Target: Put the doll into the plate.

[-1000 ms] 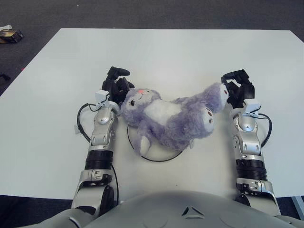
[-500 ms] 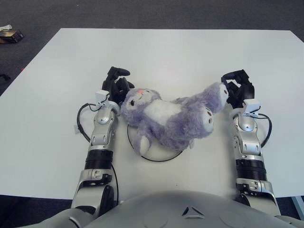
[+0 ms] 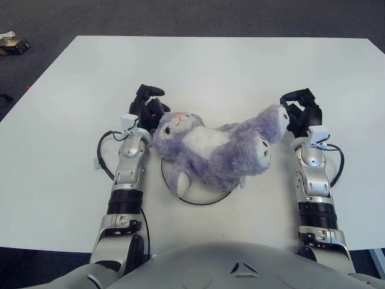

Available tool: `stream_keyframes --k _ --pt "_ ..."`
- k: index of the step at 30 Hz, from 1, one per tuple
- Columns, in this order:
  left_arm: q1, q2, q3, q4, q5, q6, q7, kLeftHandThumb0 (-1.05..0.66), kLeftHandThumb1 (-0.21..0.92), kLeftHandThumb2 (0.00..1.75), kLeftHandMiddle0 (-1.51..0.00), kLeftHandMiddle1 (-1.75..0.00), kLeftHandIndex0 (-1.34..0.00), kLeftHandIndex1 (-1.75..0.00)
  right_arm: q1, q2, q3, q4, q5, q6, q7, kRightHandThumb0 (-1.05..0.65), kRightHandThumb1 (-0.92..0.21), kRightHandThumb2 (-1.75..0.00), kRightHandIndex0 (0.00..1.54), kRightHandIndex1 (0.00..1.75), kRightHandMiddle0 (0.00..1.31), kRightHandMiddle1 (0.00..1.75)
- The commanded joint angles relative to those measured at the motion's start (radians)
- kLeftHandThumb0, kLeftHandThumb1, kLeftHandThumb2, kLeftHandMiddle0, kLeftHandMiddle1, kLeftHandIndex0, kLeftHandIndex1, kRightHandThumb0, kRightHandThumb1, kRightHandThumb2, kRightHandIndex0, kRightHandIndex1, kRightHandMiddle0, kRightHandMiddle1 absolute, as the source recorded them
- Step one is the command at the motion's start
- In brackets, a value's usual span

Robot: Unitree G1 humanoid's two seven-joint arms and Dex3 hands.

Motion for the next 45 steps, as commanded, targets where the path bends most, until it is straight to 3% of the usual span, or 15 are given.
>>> stream_keyframes --k 1,18,38,42,45 --pt "0.028 0.002 -0.008 0.021 0.006 0.028 -0.005 -0.01 0.42 1.21 -0.56 -1.73 -0.3 -1.75 0.016 0.013 -0.004 -0.003 0.004 -0.001 -0.004 -0.36 -0.92 -0.31 0.76 1.65 0.42 1.52" --pt "0.032 -0.006 0.001 0.01 -0.013 0.013 -0.009 -0.01 0.43 1.2 -0.56 -1.73 -0.29 -1.75 0.02 0.022 0.001 -0.005 0.003 -0.001 -0.006 -0.36 -0.92 -0.31 0.77 1.65 0.43 1.51" --pt "0.034 -0.012 -0.001 0.05 0.006 -0.117 -0.005 -0.01 0.4 1.23 -0.57 -1.75 -0.31 -1.73 0.021 0.049 0.007 -0.001 0.004 -0.005 -0.027 -0.36 -0.92 -0.31 0.77 1.64 0.42 1.52" --pt "0.032 -0.012 -0.001 0.059 0.006 -0.131 -0.005 -0.01 0.4 1.23 -0.57 -1.75 -0.31 -1.73 0.019 0.059 0.003 0.004 0.007 -0.011 -0.041 -0.36 -0.81 -0.58 0.79 1.68 0.35 1.66" --pt "0.031 -0.012 -0.002 0.067 0.005 -0.146 -0.009 -0.01 0.4 1.23 -0.58 -1.75 -0.32 -1.72 0.016 0.067 0.002 0.015 0.006 -0.017 -0.056 -0.37 -0.78 -0.66 0.79 1.7 0.33 1.7"
